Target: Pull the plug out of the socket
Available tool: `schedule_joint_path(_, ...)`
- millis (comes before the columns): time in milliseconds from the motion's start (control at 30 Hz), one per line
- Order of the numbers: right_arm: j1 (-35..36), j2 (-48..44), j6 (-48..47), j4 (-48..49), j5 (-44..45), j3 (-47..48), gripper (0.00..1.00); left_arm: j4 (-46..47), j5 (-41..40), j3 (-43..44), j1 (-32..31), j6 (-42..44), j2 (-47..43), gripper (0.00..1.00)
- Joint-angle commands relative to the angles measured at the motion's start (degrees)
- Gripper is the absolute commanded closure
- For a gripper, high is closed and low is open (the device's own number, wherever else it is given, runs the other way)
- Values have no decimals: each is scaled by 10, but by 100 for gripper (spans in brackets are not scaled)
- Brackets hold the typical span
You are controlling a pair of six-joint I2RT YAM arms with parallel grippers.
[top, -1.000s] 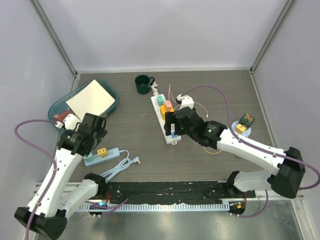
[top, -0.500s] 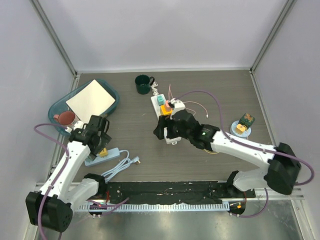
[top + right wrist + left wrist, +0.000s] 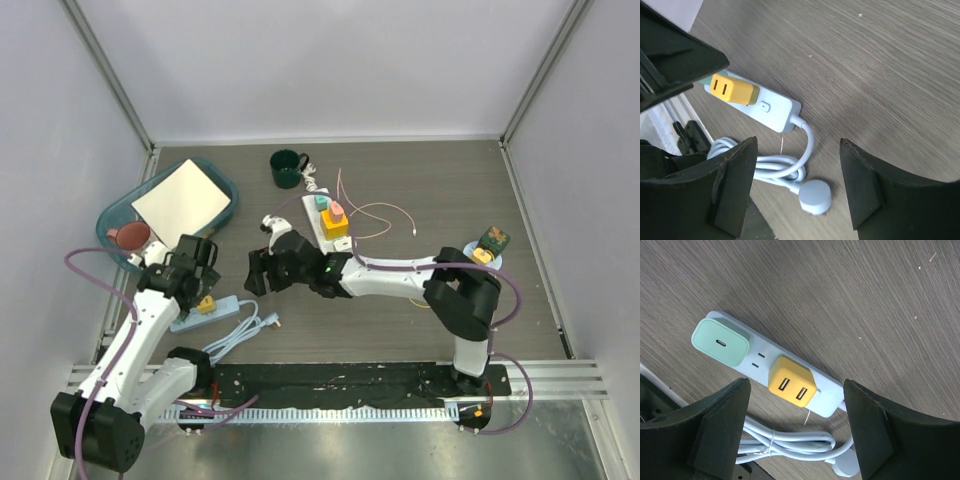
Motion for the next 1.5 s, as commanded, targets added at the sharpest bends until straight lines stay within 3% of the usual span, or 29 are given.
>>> schedule_joint_path(0, 13, 38, -114, 155, -42, -4, 26, -20, -30, 10, 4, -38, 0, 19)
schedule_joint_path(200, 16, 111, -230, 298, -82, -25, 22, -66, -23, 29, 13, -103, -12, 15)
schedule_joint_path(333, 16, 146, -276, 463, -138, -74, 19, -78, 1, 37, 31, -116, -19, 15)
schedule_joint_path(600, 17, 197, -346, 547, -239, -79, 16, -104, -12, 77, 48, -110, 1, 15)
schedule_joint_path(800, 27, 212, -409, 536, -211, -70, 15, -105, -9, 73, 55, -111, -12, 15)
schedule_joint_path(1100, 30, 248, -469, 507, -247, -35, 18, -118, 40, 72, 58, -129, -7, 17)
schedule_joint_path(1333, 32, 267, -479, 488, -237, -10, 19, -123, 16, 71, 58, -119, -13, 18)
schedule_joint_path(1467, 35, 261, -521, 429, -256, -3, 19, -133, 5, 78, 58, -116, -14, 18)
